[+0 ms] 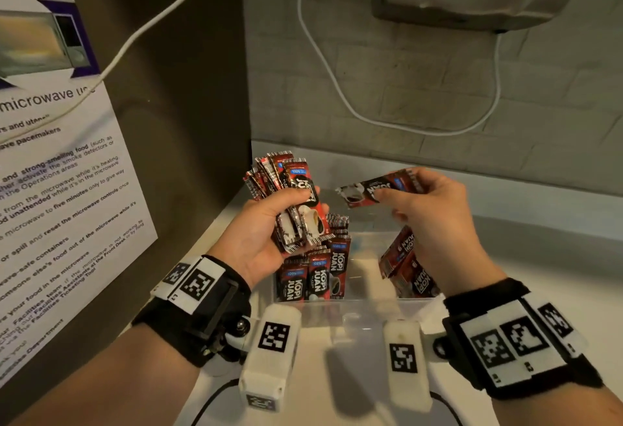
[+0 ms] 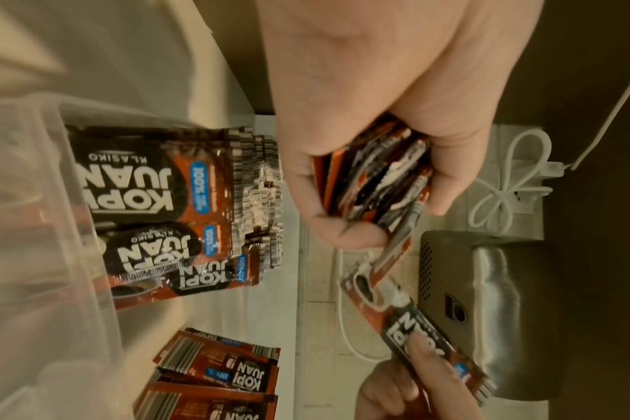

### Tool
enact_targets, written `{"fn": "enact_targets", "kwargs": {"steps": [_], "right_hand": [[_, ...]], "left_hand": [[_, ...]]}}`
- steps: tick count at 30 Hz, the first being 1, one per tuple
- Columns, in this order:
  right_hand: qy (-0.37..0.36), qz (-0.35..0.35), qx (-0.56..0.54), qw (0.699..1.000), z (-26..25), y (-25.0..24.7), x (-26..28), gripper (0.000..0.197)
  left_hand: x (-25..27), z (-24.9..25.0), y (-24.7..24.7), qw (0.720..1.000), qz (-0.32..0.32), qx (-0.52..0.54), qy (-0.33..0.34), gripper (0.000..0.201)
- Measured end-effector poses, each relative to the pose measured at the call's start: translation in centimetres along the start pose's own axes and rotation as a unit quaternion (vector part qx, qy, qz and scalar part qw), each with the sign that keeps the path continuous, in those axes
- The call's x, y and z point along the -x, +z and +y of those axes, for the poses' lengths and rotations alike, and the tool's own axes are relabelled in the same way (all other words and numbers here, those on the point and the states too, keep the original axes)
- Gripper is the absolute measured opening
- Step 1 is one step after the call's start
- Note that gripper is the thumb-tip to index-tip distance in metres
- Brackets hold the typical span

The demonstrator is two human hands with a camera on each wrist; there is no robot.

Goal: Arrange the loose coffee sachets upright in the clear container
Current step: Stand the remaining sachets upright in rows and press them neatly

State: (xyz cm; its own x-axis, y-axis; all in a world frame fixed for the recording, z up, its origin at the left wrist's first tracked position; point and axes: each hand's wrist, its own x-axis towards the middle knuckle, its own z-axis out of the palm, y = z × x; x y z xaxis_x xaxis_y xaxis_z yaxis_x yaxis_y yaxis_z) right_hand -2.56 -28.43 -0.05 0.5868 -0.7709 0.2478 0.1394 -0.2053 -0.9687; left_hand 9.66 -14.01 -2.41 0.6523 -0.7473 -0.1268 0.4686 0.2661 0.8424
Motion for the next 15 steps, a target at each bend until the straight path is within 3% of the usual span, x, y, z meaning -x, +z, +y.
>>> {"fn": "enact_targets", "kwargs": {"steps": [4, 10, 15], "right_hand": [[0.025, -0.047, 0.028, 0.998, -0.1, -0.9, -0.7, 0.021], [0.057, -0.115, 0.233, 0.964, 2.1, -0.6, -0.3, 0.005], [0.112, -0.128, 0.264, 0.949, 6.1, 0.3, -0.4, 0.021]], "left_hand": [[-0.1, 0.2, -0.6, 1.000, 0.022, -0.012, 0.008, 0.037], [0.1, 0.4, -1.2, 0.998, 0.054, -0.010, 0.005, 0.048], [0.3, 0.5, -1.7, 0.998, 0.068, -0.017, 0.004, 0.055]]}}
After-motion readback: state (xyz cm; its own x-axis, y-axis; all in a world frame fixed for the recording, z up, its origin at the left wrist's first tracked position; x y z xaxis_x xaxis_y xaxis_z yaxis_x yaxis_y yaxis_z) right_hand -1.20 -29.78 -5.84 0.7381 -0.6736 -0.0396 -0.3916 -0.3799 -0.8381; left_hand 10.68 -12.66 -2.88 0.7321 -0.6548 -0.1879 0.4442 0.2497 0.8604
